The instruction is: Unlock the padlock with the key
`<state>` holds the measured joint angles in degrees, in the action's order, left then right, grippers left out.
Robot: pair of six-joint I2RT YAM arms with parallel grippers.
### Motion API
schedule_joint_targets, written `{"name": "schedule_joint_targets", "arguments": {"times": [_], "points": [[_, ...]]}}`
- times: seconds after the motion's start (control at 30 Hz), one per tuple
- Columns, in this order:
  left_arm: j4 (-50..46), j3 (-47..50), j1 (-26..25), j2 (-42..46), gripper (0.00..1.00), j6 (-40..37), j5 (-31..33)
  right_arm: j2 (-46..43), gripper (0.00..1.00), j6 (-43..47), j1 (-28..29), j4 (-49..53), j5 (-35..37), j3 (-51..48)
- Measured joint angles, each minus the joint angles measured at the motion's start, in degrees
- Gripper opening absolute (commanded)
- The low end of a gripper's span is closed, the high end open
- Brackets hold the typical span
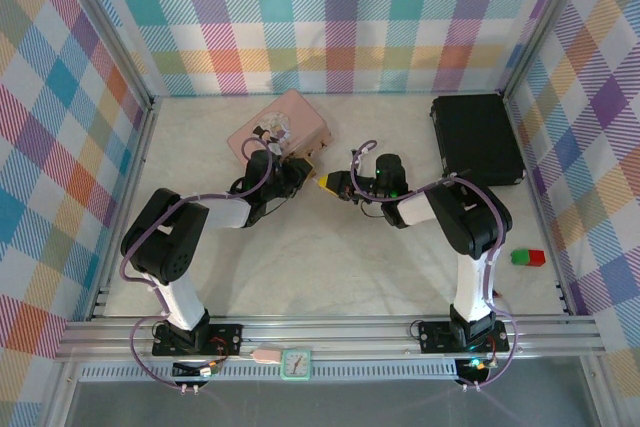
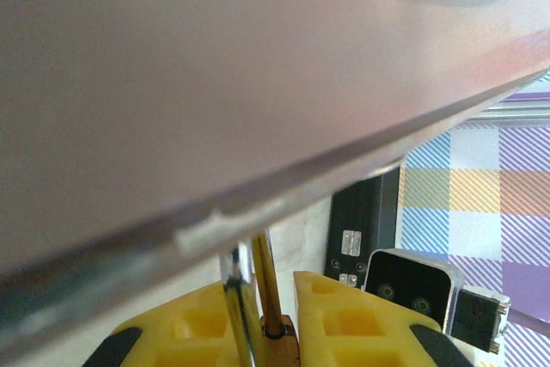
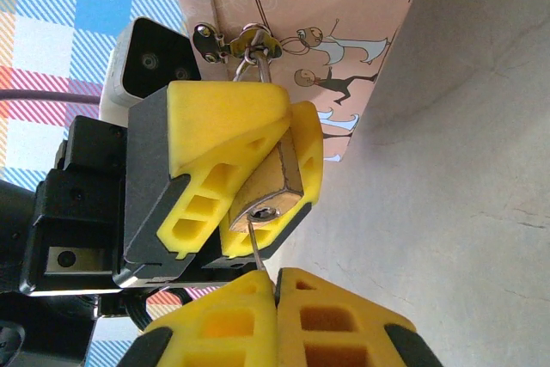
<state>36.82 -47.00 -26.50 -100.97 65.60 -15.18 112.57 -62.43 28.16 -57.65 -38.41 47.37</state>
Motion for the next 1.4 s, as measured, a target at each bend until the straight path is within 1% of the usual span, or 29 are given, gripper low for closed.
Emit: {"name": "schedule_joint_targets", "arguments": {"times": [0.33,0.77,1.07,1.4], "points": [[1.3,0.8,-0.2,0.7,0.0,0.9,0.3,0.4,0.0,-2.3,0.0,-1.6,1.2,0.0],[2.4,1.5,-0.4,2.1,0.0,0.9,1.3,0.6,0.0,-6.3,0.0,-4.7,1.0,0.0],[3.6,1.5,-0.4,1.7,0.0,1.1,2.4,2.2,0.0,-11.5,0.0,-7.1,0.5,0.9],[5.6,1.5,-0.9,0.9,0.0,1.1,4.3,2.5,0.0,-20.0,0.0,-8.0,1.1,1.1]]}}
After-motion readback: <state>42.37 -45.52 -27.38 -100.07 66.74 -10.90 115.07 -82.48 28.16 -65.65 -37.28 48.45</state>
